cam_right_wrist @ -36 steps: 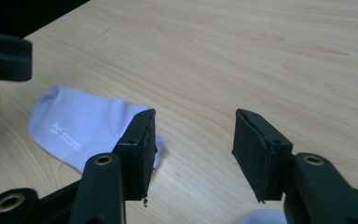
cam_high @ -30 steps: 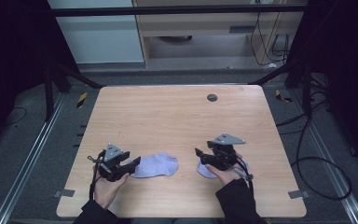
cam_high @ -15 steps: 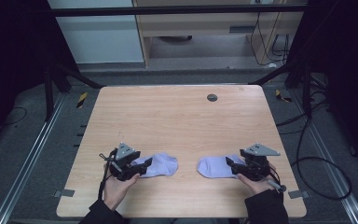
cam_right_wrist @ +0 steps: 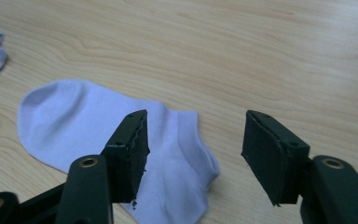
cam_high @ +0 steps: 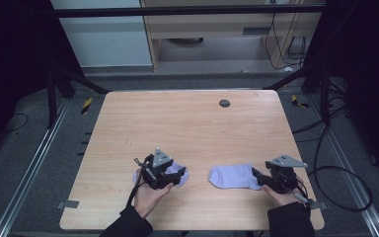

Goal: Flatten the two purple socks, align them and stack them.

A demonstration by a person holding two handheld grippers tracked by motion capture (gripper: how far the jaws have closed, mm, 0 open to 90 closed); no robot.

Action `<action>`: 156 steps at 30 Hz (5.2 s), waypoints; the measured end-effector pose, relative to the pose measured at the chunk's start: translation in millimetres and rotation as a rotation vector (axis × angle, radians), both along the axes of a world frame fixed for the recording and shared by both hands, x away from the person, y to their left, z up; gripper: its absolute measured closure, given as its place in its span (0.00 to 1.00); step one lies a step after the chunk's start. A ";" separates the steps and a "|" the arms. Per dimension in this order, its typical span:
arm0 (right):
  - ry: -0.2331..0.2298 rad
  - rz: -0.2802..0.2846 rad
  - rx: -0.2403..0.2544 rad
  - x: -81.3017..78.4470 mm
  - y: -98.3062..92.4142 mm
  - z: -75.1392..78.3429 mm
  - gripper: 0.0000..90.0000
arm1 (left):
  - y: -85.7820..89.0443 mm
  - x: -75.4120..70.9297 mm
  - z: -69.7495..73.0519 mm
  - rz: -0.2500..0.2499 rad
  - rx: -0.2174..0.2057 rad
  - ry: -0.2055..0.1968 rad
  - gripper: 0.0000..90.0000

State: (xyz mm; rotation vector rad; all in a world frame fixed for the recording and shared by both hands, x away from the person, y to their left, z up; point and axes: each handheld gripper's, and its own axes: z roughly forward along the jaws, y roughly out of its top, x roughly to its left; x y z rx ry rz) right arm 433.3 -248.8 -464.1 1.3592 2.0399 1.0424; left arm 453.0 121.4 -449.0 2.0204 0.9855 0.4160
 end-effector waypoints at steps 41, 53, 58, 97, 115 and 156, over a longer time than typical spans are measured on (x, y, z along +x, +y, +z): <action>0.159 -0.013 -0.037 14.2 -6.3 -26.2 0.93 | -97.1 18.7 -48.0 -0.098 0.071 0.126 0.90; 0.114 0.006 0.013 5.8 -4.3 -12.5 0.96 | -89.7 14.2 -35.2 -0.139 0.049 0.132 0.99; 0.079 0.044 0.029 -3.2 7.6 -2.2 0.96 | -74.8 5.9 -20.5 -0.155 0.047 0.110 0.99; 0.170 0.258 0.024 -26.6 117.8 -20.0 0.95 | 47.9 -50.1 -37.6 -0.070 0.143 0.179 0.99; 0.090 0.219 0.032 -25.2 111.7 -13.6 0.74 | 61.3 -47.1 -26.6 -0.014 0.107 0.080 0.64; 0.142 0.190 -0.001 58.4 218.1 -17.7 0.66 | 134.9 1.1 -38.7 0.231 0.164 0.096 0.61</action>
